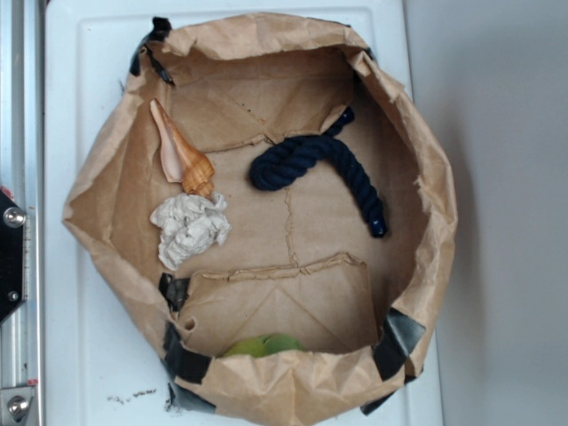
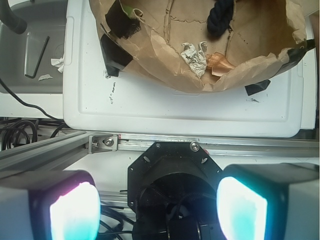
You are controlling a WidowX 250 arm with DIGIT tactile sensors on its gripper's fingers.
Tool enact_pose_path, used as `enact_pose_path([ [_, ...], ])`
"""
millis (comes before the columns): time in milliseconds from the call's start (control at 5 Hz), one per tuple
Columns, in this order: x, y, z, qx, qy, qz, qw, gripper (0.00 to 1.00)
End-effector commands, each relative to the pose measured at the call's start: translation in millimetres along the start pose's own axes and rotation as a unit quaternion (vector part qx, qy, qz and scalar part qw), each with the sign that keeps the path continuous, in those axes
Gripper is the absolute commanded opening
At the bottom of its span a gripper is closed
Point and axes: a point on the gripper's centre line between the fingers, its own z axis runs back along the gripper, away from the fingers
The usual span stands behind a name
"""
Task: Grab the green animal.
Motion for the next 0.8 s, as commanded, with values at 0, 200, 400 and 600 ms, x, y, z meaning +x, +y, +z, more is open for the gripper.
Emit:
enact_pose_path([
  [0,0.0,0.0,0.0,0.000,0.000,0.000,1.000,1.00],
  [200,41.0,-7.3,-10.2,0.016,-0.029,0.030,0.999,1.00],
  [400,66.4,-6.3,-22.7,0.026,-0.037,0.048,0.998,1.00],
  [600,72.3,0.8,-31.6,0.035,-0.061,0.049,0.996,1.00],
])
